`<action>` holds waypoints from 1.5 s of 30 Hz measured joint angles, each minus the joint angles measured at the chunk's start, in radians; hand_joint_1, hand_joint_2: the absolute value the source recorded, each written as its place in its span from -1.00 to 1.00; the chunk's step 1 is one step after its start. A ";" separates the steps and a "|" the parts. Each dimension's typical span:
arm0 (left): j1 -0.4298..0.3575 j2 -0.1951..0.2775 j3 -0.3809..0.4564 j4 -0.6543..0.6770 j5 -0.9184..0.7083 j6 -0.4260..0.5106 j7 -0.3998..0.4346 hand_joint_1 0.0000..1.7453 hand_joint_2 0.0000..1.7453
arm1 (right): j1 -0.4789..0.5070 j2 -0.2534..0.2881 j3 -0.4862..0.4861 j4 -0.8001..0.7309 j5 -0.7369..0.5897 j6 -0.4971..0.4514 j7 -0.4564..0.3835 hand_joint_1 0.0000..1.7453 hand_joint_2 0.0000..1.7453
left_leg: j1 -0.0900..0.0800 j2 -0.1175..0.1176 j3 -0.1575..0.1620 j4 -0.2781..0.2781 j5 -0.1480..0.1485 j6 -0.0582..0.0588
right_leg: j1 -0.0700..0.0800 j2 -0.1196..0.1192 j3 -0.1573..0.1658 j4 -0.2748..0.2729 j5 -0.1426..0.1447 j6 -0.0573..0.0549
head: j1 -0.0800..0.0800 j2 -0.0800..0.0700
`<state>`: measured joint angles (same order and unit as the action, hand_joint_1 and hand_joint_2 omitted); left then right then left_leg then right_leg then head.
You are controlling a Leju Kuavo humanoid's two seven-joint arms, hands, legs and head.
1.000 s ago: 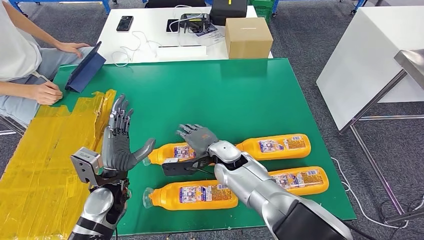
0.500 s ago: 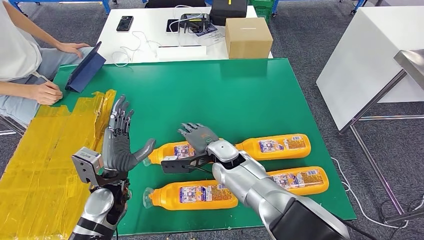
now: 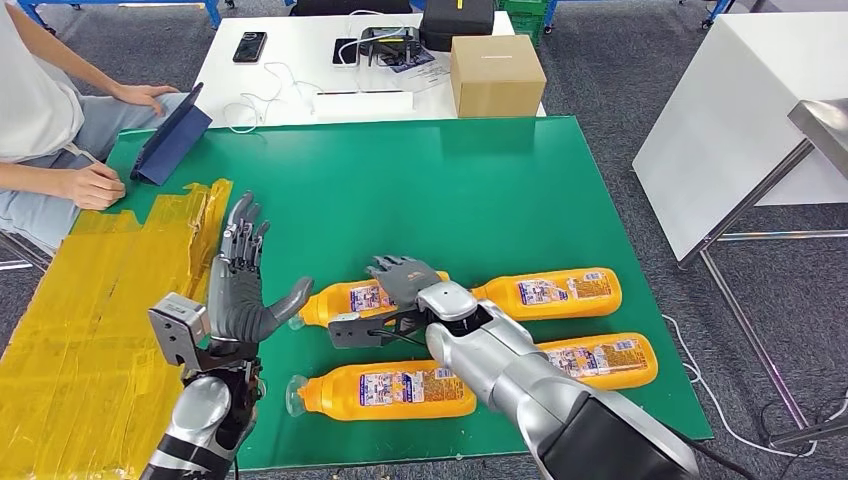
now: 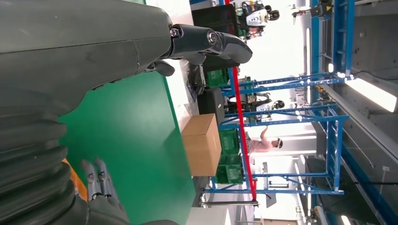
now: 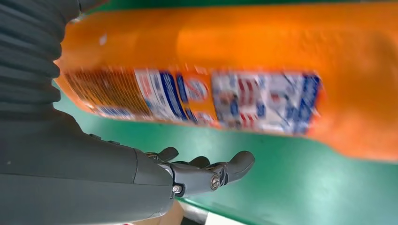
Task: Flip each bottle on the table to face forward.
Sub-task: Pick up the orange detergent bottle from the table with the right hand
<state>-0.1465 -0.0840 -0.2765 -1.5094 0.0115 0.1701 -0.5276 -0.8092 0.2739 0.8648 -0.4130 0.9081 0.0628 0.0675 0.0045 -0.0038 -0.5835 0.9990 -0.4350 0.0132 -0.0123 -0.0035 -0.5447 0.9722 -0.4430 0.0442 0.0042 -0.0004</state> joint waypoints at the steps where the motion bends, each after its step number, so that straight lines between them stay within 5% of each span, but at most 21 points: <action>1: 0.000 -0.001 0.000 0.003 0.000 0.000 0.000 -1.00 1.00 | -0.001 0.001 0.000 0.004 0.002 0.009 0.008 -1.00 1.00 | 0.000 0.000 0.000 0.000 0.000 0.000 | 0.000 0.000 0.000 0.000 0.000 0.000 | 0.000 0.000; 15: -0.004 -0.008 0.000 0.026 -0.001 0.000 0.003 -1.00 1.00 | -0.003 0.002 0.000 0.037 -0.001 0.059 0.039 -0.96 1.00 | 0.000 0.000 0.000 0.000 0.000 0.000 | 0.000 0.000 0.000 0.000 0.000 0.000 | 0.000 0.000; 17: -0.005 -0.009 0.000 0.029 -0.001 0.000 0.003 -1.00 1.00 | -0.003 0.001 0.000 0.041 -0.006 0.062 0.041 -0.56 1.00 | 0.000 0.000 0.000 0.000 0.000 0.000 | 0.000 0.000 0.000 0.000 0.000 0.000 | 0.000 0.000; 19: -0.007 -0.011 0.000 0.033 -0.001 -0.001 0.003 -1.00 1.00 | -0.003 -0.001 -0.002 0.046 -0.011 0.062 0.043 0.16 1.00 | 0.000 0.000 0.000 0.000 0.000 0.000 | 0.000 0.000 0.000 0.000 0.000 0.000 | 0.000 0.000; 21: -0.009 -0.013 0.000 0.036 -0.001 -0.002 0.003 -1.00 1.00 | -0.003 -0.004 -0.004 0.050 -0.014 0.060 0.043 0.55 1.00 | 0.000 0.000 0.000 0.000 0.000 0.000 | 0.000 0.000 0.000 0.000 0.000 0.000 | 0.000 0.000; 28: -0.010 -0.014 0.000 0.047 -0.001 -0.003 0.005 -1.00 1.00 | -0.003 -0.014 -0.007 0.062 -0.014 0.043 0.045 0.62 1.00 | 0.000 0.000 0.000 0.000 0.000 0.000 | 0.000 0.000 0.000 0.000 0.000 0.000 | 0.000 0.000; 35: -0.010 -0.014 0.000 0.051 0.001 -0.003 0.006 -1.00 1.00 | -0.002 -0.016 -0.008 0.068 -0.004 0.024 0.052 0.97 1.00 | 0.000 0.000 0.000 0.000 0.000 0.000 | 0.000 0.000 0.000 0.000 0.000 0.000 | 0.000 0.000; 45: -0.008 -0.014 0.006 0.051 0.002 -0.004 0.007 -1.00 1.00 | 0.007 -0.018 -0.013 0.075 0.010 -0.081 0.055 1.00 1.00 | 0.000 0.000 0.000 0.000 0.000 0.000 | 0.000 0.000 0.000 0.000 0.000 0.000 | 0.000 0.000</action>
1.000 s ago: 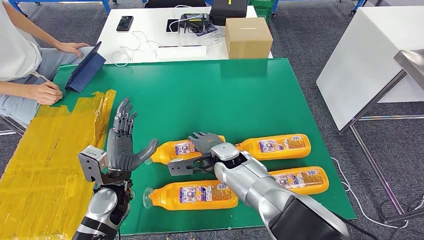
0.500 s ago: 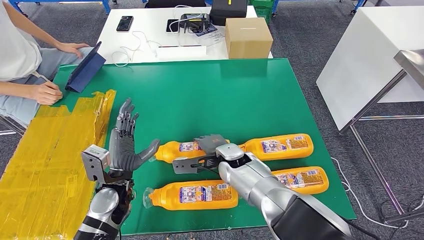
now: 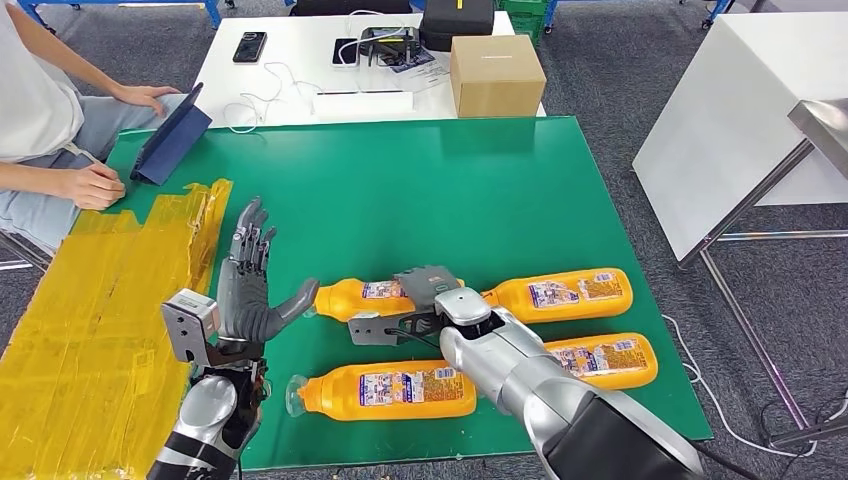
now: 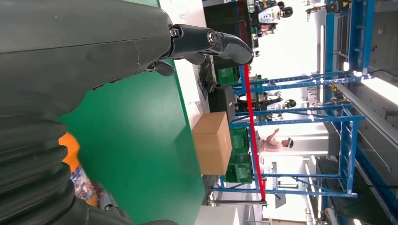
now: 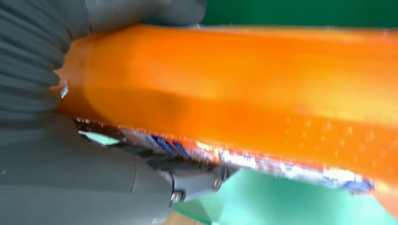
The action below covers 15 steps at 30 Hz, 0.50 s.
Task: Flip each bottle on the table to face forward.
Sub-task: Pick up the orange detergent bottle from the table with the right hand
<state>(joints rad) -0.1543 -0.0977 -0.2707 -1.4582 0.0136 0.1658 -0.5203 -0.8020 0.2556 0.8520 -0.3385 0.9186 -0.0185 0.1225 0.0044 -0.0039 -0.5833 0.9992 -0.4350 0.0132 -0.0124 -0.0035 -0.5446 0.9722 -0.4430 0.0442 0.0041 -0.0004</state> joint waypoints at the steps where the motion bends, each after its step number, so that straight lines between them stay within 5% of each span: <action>1: 0.002 0.000 0.000 -0.001 0.000 0.000 0.000 -1.00 1.00 | 0.003 -0.001 -0.005 0.000 -0.002 -0.038 -0.006 1.00 1.00 | 0.000 0.000 0.000 0.000 0.000 0.000 | 0.000 0.000 0.000 0.000 0.000 0.000 | 0.000 0.000; 8: 0.042 0.001 0.009 -0.040 -0.002 0.003 0.002 -1.00 1.00 | 0.044 -0.016 -0.098 -0.059 -0.048 -0.423 -0.116 1.00 1.00 | 0.000 0.000 0.000 0.000 0.000 0.000 | 0.000 0.000 0.000 0.000 0.000 0.000 | 0.000 0.000; 15: 0.064 0.002 0.010 -0.067 -0.003 0.006 0.005 -1.00 1.00 | 0.080 -0.032 -0.166 -0.111 -0.056 -0.464 -0.143 1.00 1.00 | 0.000 0.000 0.000 0.000 0.000 0.000 | 0.000 0.000 0.000 0.000 0.000 0.000 | 0.000 0.000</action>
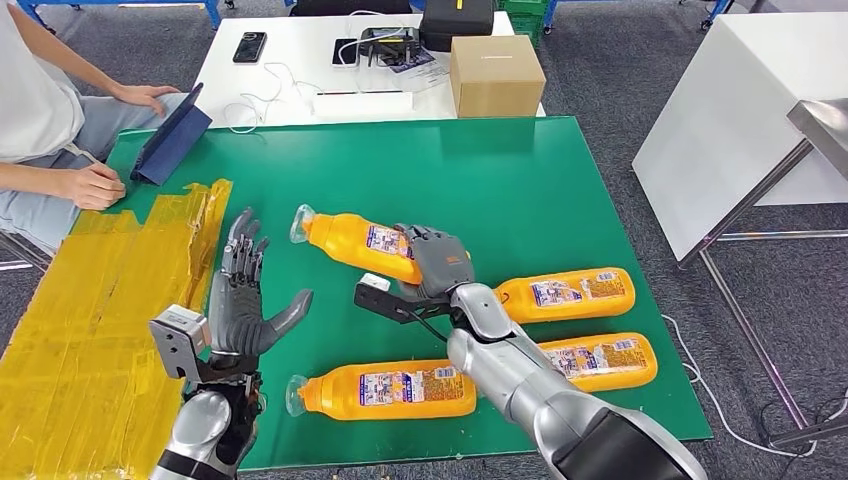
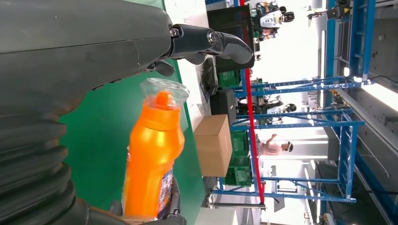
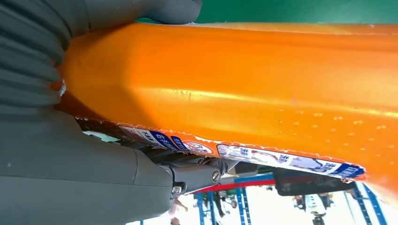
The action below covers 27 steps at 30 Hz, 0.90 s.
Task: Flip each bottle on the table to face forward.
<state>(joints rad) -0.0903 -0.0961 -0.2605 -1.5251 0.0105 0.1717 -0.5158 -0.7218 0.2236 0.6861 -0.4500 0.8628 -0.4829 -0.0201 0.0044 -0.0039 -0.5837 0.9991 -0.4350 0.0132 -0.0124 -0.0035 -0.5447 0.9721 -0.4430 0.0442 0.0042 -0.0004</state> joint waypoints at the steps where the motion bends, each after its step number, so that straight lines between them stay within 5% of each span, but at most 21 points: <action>1: 0.001 0.000 0.000 -0.002 0.000 0.000 0.000 -1.00 1.00 | 0.003 -0.001 -0.004 -0.004 0.000 0.000 -0.001 1.00 1.00 | 0.000 0.000 0.000 0.000 0.000 0.000 | 0.000 0.000 0.000 0.000 0.000 0.000 | 0.000 0.000; 9: 0.003 0.000 0.000 -0.006 -0.001 0.002 0.000 -1.00 1.00 | 0.014 -0.007 -0.028 -0.023 -0.020 -0.030 -0.030 1.00 1.00 | 0.000 0.000 0.000 0.000 0.000 0.000 | 0.000 0.000 0.000 0.000 0.000 0.000 | 0.000 0.000; 13: 0.007 0.000 0.000 -0.006 -0.007 0.006 0.001 -1.00 1.00 | 0.063 -0.010 -0.094 -0.096 -0.119 -0.153 -0.171 1.00 1.00 | 0.000 0.000 0.000 0.000 0.000 0.000 | 0.000 0.000 0.000 0.000 0.000 0.000 | 0.000 0.000; 17: 0.013 0.001 -0.003 -0.006 0.000 -0.005 0.005 -1.00 1.00 | 0.134 -0.016 -0.168 -0.202 -0.219 -0.172 -0.288 0.95 1.00 | 0.000 0.000 0.000 0.000 0.000 0.000 | 0.000 0.000 0.000 0.000 0.000 0.000 | 0.000 0.000; 22: 0.014 0.007 -0.029 -0.006 0.120 -0.109 0.072 -1.00 1.00 | 0.274 -0.017 -0.234 -0.390 -0.530 0.060 -0.482 1.00 1.00 | 0.000 -0.001 0.000 0.000 0.000 0.000 | 0.000 0.000 -0.001 0.000 0.000 0.000 | 0.000 0.000; 25: 0.008 0.020 -0.063 -0.010 0.156 -0.152 0.101 -1.00 1.00 | 0.369 -0.017 -0.250 -0.512 -0.726 0.260 -0.539 1.00 1.00 | 0.000 0.000 -0.001 0.000 -0.001 0.000 | 0.000 0.000 -0.001 0.000 0.000 0.000 | 0.000 0.000; 27: -0.001 0.027 -0.086 -0.012 0.164 -0.160 0.117 -1.00 1.00 | 0.412 -0.017 -0.253 -0.576 -0.773 0.314 -0.551 1.00 1.00 | 0.000 0.000 -0.001 0.000 -0.001 0.000 | 0.000 0.000 -0.002 0.000 0.000 0.000 | 0.000 0.000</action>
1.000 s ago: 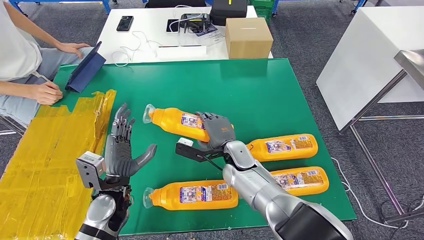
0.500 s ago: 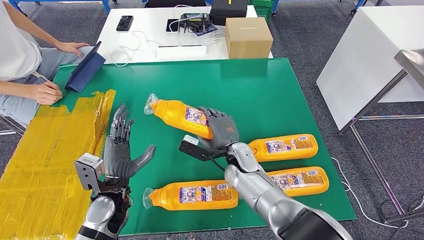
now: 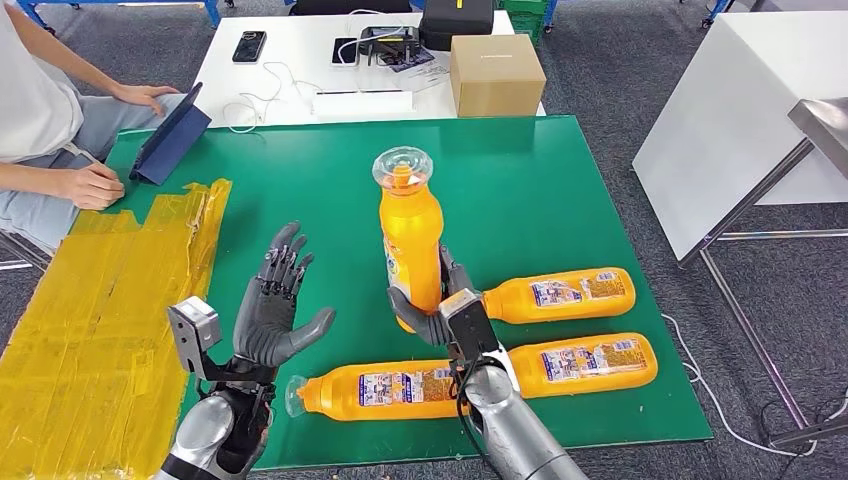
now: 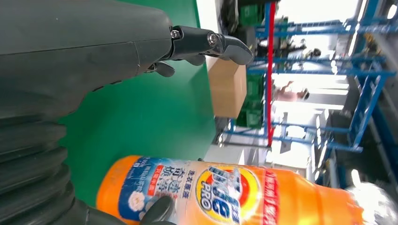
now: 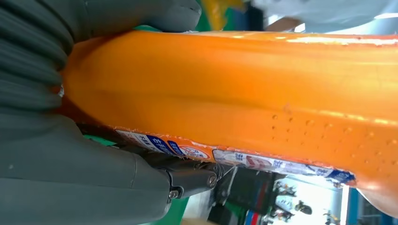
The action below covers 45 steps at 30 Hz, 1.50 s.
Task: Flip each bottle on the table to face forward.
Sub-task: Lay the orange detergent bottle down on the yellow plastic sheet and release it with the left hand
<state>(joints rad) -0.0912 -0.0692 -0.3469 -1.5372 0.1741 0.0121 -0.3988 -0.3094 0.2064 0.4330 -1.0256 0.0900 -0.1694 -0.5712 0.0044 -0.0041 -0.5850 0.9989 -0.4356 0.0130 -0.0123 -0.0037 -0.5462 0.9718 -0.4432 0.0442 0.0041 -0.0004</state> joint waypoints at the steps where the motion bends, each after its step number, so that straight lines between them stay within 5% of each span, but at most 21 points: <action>1: -0.004 0.003 -0.010 0.000 0.002 -0.001 0.006 -1.00 1.00 | 0.014 0.000 0.000 -0.023 -0.006 0.008 -0.001 1.00 1.00 | 0.000 0.000 0.000 0.000 0.000 0.000 | 0.000 0.000 0.000 0.000 0.000 0.000 | 0.000 0.000; 14: -0.051 0.025 -0.089 0.008 0.037 -0.042 0.039 -1.00 1.00 | 0.031 0.000 0.064 -0.092 0.032 0.098 0.018 1.00 1.00 | 0.000 0.000 0.000 0.000 0.000 0.000 | 0.000 0.000 0.000 0.000 0.000 0.000 | 0.000 0.000; 25: -0.074 0.029 -0.117 0.022 0.037 -0.052 0.040 -1.00 1.00 | -0.034 0.001 0.174 -0.023 0.146 0.072 0.064 1.00 1.00 | 0.000 0.000 0.000 0.000 0.000 0.000 | 0.000 0.000 0.000 0.000 0.000 0.000 | 0.000 0.000; 45: -0.076 0.031 -0.117 0.035 0.037 -0.051 0.042 -1.00 1.00 | -0.058 0.003 0.204 0.028 0.188 0.050 0.077 1.00 1.00 | 0.000 0.000 0.000 0.000 0.000 0.000 | 0.000 0.000 0.000 0.000 0.000 0.000 | 0.000 0.000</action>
<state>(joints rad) -0.1670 -0.0385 -0.4636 -1.5020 0.2111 -0.0393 -0.3571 -0.3671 0.2096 0.6369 -0.9974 0.2781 -0.1198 -0.4944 0.0044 -0.0039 -0.5851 0.9989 -0.4354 0.0132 -0.0125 -0.0037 -0.5460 0.9719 -0.4432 0.0442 0.0042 -0.0004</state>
